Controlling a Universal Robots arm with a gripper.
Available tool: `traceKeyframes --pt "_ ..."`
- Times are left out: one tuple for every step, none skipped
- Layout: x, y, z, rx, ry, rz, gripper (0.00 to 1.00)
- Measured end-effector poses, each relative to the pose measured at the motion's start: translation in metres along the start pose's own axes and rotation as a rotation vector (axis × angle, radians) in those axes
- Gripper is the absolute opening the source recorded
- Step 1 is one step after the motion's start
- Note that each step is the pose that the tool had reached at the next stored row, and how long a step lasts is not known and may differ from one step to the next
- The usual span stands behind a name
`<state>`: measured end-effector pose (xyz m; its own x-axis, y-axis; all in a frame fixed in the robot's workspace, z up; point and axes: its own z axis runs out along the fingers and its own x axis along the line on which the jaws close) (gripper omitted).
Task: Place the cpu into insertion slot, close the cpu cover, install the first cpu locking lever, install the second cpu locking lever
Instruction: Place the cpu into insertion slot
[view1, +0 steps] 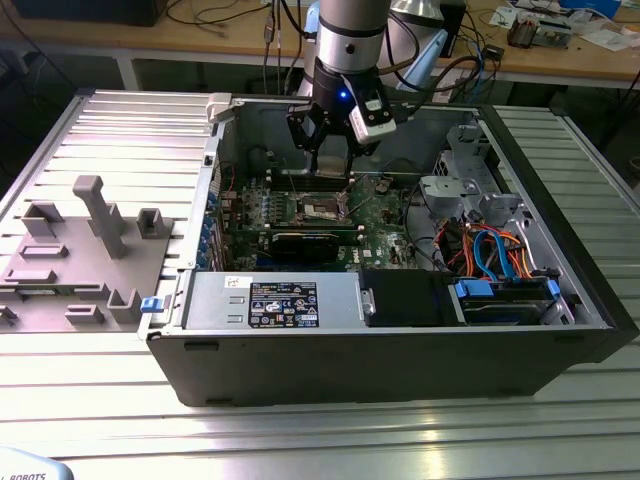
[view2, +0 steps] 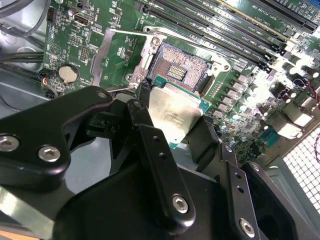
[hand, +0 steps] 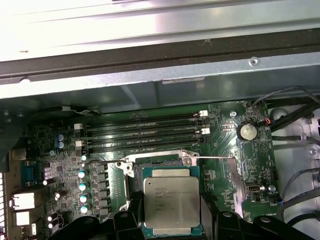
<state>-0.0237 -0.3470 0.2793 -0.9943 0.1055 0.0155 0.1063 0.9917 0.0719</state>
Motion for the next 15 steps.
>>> traceKeyframes --pt "0.0000 0.0000 0.0000 -0.0001 0.0000 0.001 0.54" --pt "0.0000 0.0000 0.0000 -0.0001 -0.0001 0.002 0.54" --pt "0.0000 0.0000 0.0000 -0.0001 -0.0002 0.002 0.54" --pt "0.0000 0.0000 0.0000 -0.0001 -0.0002 0.003 0.54" --pt "0.0000 0.0000 0.0000 -0.0001 -0.0003 0.003 0.54" --pt "0.0000 0.0000 0.0000 -0.0001 -0.0002 0.003 0.54" --pt "0.0000 0.0000 0.0000 -0.0001 -0.0003 0.004 0.54" --pt "0.0000 0.0000 0.0001 -0.0002 -0.0004 0.004 0.54" --pt "0.0000 0.0000 0.0000 -0.0001 -0.0004 0.005 0.54" --pt "0.0000 0.0000 0.0000 -0.0002 -0.0004 0.005 0.54" --pt "0.0000 0.0000 0.0000 -0.0001 -0.0004 0.006 0.54" --pt "0.0000 0.0000 0.0000 -0.0001 -0.0005 0.006 0.54" --pt "0.0000 0.0000 0.0000 -0.0002 -0.0005 0.007 0.54" --pt "0.0000 0.0000 0.0000 -0.0002 -0.0005 0.007 0.54" --pt "0.0000 0.0000 0.0000 -0.0002 -0.0006 0.007 0.54"
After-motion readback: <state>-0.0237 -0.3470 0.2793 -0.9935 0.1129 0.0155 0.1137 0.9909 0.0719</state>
